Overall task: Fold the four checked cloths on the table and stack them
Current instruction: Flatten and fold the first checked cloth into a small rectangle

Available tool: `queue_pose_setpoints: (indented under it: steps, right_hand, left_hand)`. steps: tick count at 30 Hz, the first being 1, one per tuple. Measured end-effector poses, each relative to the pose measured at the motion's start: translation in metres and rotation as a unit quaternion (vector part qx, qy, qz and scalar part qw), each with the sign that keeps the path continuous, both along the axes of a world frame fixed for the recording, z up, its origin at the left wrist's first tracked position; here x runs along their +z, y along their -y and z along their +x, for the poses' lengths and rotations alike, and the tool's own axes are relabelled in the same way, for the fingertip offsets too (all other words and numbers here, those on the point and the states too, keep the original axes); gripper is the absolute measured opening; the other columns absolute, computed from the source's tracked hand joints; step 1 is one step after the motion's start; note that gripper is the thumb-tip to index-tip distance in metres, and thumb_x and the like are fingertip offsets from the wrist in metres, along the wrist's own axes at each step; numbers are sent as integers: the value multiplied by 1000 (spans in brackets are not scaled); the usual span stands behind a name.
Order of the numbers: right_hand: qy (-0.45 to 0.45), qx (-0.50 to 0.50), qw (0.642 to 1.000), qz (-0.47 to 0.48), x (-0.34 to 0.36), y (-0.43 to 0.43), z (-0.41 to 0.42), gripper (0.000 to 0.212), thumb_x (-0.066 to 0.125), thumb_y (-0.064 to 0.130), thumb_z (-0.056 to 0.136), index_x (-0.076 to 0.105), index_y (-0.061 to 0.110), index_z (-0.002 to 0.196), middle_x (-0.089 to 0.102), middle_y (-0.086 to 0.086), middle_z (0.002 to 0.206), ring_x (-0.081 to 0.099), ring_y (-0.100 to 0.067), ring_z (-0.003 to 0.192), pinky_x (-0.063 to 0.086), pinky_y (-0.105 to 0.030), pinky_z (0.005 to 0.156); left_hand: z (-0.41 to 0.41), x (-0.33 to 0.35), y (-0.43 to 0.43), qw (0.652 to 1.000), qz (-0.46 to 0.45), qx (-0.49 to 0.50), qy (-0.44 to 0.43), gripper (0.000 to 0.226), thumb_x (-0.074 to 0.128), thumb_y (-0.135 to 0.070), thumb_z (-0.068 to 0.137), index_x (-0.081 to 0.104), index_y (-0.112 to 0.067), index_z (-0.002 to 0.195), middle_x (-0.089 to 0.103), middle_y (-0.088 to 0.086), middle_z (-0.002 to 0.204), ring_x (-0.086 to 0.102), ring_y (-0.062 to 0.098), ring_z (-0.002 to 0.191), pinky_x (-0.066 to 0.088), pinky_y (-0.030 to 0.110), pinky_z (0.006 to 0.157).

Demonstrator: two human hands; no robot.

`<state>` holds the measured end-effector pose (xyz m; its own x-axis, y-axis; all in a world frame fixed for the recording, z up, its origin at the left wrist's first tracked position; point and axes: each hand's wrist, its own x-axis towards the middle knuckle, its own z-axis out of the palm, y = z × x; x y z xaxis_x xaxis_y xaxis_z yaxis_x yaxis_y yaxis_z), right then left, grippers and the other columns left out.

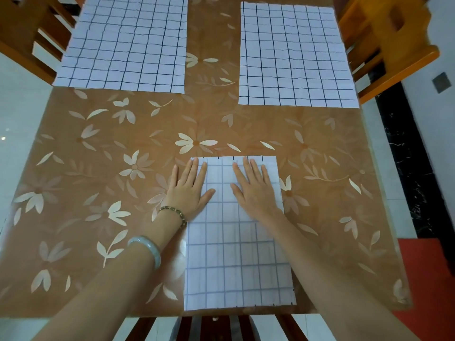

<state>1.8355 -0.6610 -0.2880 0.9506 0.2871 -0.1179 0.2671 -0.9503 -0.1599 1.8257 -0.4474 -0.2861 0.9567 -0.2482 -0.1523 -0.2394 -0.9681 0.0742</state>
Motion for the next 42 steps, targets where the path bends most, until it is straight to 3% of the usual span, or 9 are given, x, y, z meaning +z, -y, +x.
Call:
queue_pose_setpoints:
  steps: [6, 10, 12, 17, 21, 26, 32, 36, 42]
  right_hand:
    - [-14, -48, 999, -11, 4, 52, 4, 64, 12, 53, 98, 20, 19, 151, 17, -8, 159, 12, -25, 147, 3, -45, 118]
    - [-8, -55, 997, 62, 19, 60, 23, 51, 31, 40, 96, 48, 16, 138, 44, -10, 144, 37, -30, 133, 24, -44, 109]
    - [-2, -79, 992, 97, 26, 62, 41, 35, 51, 24, 93, 60, 14, 126, 54, -8, 128, 46, -31, 118, 32, -39, 98]
    - [-90, -164, 970, 153, 36, 68, 72, 43, 71, 23, 83, 60, 15, 123, 50, -7, 116, 43, -24, 114, 38, -34, 97]
    - [-127, -191, 957, 178, 39, 71, 82, 25, 78, 23, 75, 64, 19, 94, 45, 1, 97, 46, -17, 93, 44, -31, 85]
    - [-151, -188, 955, 175, 43, 69, 87, 24, 79, 20, 74, 59, 29, 66, 48, 1, 92, 51, -16, 89, 48, -33, 82]
    - [-155, -187, 953, 179, 45, 72, 84, 19, 77, 17, 75, 61, 24, 81, 50, 0, 94, 54, -21, 92, 49, -35, 81]
    - [-189, -176, 945, 201, 57, 75, 78, 40, 73, 13, 75, 60, 21, 112, 56, 7, 99, 54, -19, 97, 48, -36, 85]
    - [-201, -218, 886, 357, 78, 71, 66, 6, 69, 5, 82, 72, 6, 87, 68, -3, 85, 60, -13, 80, 45, -21, 68]
  left_hand:
    - [4, 10, 0, 999, -24, 8, -32, 70, 23, -59, 95, 7, -22, 153, 6, 4, 160, 4, 18, 147, -1, 47, 117]
    - [30, 29, -6, 985, -172, 35, -10, 41, 49, -27, 89, 57, -16, 128, 49, 13, 133, 46, 36, 118, 33, 46, 100]
    - [45, 32, -9, 972, -224, 70, -6, 28, 53, -10, 86, 67, -8, 110, 57, 15, 116, 49, 36, 107, 35, 35, 94]
    - [69, 48, -3, 938, -261, 201, -109, 42, 58, -3, 77, 54, -8, 119, 46, 11, 119, 48, 25, 101, 42, 31, 90]
    - [80, 55, 7, 910, -244, 302, -147, 37, 63, -1, 73, 47, -7, 106, 51, 12, 111, 48, 26, 91, 38, 32, 73]
    - [80, 56, 11, 898, -255, 325, -151, 29, 60, -8, 82, 48, -6, 108, 55, 7, 100, 52, 26, 93, 42, 33, 76]
    - [71, 63, -1, 906, -312, 267, -99, 8, 56, -3, 82, 63, -4, 86, 54, 8, 75, 48, 24, 72, 34, 27, 63]
    - [62, 76, -2, 878, -409, 238, -76, 30, 50, 0, 87, 64, -19, 68, 56, -3, 69, 46, 20, 62, 35, 25, 57]
    - [50, 91, -13, 857, -445, 249, -70, 35, 50, 6, 87, 65, -22, 72, 64, -5, 83, 52, 16, 74, 42, 26, 68]
